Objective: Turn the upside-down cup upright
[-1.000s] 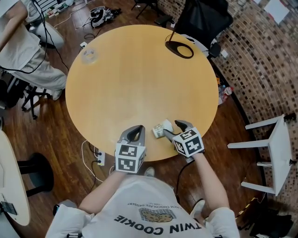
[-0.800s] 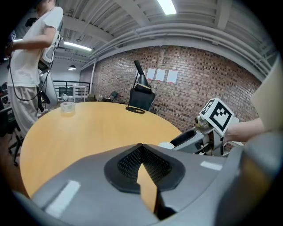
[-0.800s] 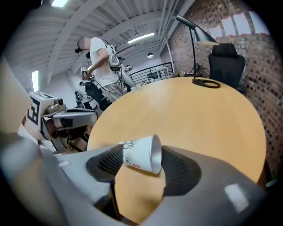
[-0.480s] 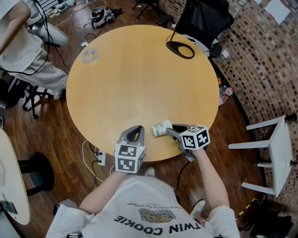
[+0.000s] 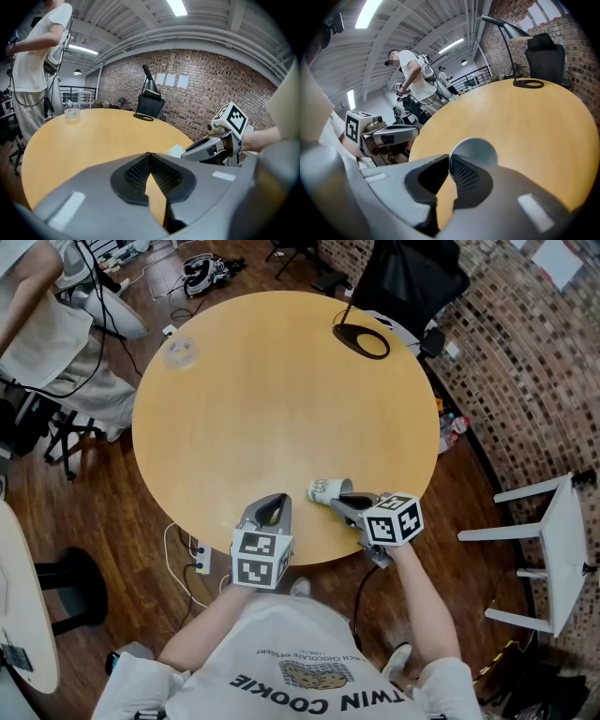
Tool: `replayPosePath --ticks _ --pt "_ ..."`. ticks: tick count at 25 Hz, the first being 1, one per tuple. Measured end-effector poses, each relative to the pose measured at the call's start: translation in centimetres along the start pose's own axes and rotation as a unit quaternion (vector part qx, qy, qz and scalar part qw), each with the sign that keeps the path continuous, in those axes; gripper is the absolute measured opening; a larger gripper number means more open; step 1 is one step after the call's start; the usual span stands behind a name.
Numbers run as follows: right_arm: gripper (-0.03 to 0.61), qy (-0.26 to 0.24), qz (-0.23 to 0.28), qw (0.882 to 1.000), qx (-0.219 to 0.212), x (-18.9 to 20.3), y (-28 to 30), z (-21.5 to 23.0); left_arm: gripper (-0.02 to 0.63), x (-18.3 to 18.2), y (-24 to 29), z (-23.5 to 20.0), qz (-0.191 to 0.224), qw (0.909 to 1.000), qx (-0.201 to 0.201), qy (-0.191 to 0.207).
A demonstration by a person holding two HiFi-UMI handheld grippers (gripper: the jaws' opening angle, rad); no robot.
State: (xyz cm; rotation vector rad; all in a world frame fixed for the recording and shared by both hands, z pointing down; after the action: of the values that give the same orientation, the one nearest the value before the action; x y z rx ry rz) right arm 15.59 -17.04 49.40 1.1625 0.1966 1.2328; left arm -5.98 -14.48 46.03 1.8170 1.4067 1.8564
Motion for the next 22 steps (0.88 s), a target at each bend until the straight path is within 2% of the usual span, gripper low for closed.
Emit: replayPosePath --ticks 5,7,8,10,12,14,22 --pt "0.021 -0.074 -0.042 0.996 0.025 -1.3 -0.1 -1.9 0.006 0.3 0.0 0.1 0.001 1.0000 0.001 0.001" --pt "0.021 -0.124 -0.072 0.988 0.053 -1.8 0.2 -2.7 0.006 0.4 0.0 0.0 0.003 1.0000 0.000 0.000" --pt "0.021 -0.157 -0.093 0.980 0.073 -2.1 0.3 -3.2 0.006 0.5 -0.1 -0.1 0.003 1.0000 0.000 -0.001" --pt "0.021 -0.238 -0.145 0.953 0.121 -2.5 0.7 -4.3 0.006 0.5 -0.2 -0.2 0.004 1.0000 0.000 -0.003" --pt "0.021 -0.317 -0.196 0.913 0.164 -2.7 1.3 -5.5 0.006 0.4 -0.4 -0.2 0.004 1.0000 0.002 -0.007" --pt "0.021 -0.368 -0.230 0.883 0.181 -2.7 2.0 -6.3 0.006 0.4 -0.5 -0.3 0.006 1.0000 0.000 -0.008" --pt "0.021 -0.470 -0.293 0.807 0.205 -2.4 4.2 -7.9 0.006 0.6 -0.5 -0.6 0.007 0.9999 -0.001 -0.014"
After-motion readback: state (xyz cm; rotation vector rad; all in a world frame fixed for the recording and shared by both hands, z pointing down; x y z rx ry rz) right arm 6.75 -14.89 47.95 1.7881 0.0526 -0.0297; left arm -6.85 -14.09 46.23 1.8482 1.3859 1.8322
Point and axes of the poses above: the fingertips, and each gripper's own axes: y forward along the fingers, z to its right, x out of its underside, the point moved 9 cm from there along -y, backward along the fingers, and after that the axes turned 15 degrees about -z, right-handed, at the moved point
